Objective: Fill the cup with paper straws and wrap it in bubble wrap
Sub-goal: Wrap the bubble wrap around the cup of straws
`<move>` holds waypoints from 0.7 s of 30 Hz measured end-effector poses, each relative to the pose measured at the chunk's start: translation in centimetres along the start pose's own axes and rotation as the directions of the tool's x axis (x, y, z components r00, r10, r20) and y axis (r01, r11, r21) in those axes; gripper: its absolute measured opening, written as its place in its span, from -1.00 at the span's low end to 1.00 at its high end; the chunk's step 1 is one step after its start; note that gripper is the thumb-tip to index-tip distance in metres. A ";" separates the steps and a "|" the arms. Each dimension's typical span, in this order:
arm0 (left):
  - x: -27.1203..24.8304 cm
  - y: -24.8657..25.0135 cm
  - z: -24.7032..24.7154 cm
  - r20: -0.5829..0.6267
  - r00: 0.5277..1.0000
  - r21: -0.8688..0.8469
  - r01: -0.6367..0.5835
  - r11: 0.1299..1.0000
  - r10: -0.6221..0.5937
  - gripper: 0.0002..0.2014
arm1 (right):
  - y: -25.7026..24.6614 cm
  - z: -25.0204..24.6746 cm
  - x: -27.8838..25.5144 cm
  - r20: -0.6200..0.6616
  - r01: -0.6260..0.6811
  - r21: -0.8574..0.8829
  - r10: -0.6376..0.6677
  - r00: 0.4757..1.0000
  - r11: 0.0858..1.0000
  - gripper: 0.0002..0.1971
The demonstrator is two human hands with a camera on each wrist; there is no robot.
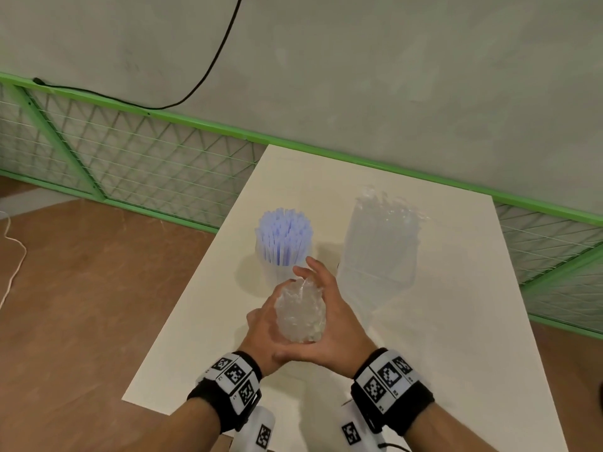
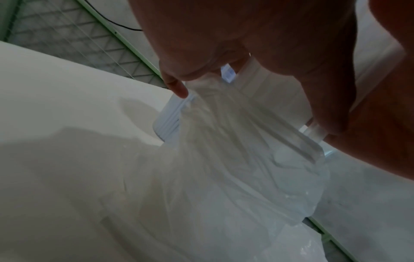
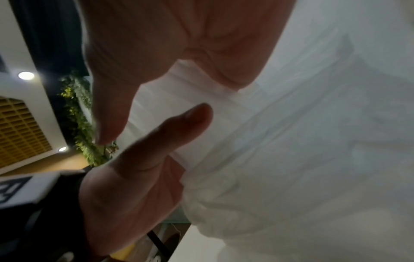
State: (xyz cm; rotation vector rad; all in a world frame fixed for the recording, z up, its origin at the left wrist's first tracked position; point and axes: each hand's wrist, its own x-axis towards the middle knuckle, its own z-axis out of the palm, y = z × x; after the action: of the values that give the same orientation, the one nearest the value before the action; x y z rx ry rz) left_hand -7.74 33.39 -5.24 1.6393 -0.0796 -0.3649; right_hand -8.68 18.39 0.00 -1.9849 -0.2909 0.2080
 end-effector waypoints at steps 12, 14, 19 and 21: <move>0.1 -0.2 -0.8 -0.084 0.996 0.031 0.002 1.000 0.001 0.01 | 2.2 -0.7 -0.7 -0.213 0.018 -0.051 -0.028 0.977 0.999 0.04; 0.1 -0.1 -0.7 -0.085 0.996 0.015 0.012 1.000 -0.011 0.03 | 2.4 -0.5 -0.8 -0.236 0.038 -0.088 -0.058 0.970 0.995 -0.07; 0.3 0.0 -0.5 -0.071 0.997 -0.006 0.019 1.000 -0.019 0.01 | 2.4 -0.2 -1.1 -0.321 0.073 -0.113 -0.106 0.941 0.991 -0.30; 0.3 0.2 -0.5 -0.085 0.996 -0.023 0.024 0.999 -0.026 0.00 | 2.6 -0.1 -1.3 -0.358 0.069 -0.124 -0.110 0.927 0.990 -0.38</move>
State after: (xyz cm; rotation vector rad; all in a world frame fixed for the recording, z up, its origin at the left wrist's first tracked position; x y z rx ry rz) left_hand -7.31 33.75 -5.11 1.6332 0.0087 -0.3137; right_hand -9.62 16.92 -2.28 -2.0661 -0.1534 -0.2406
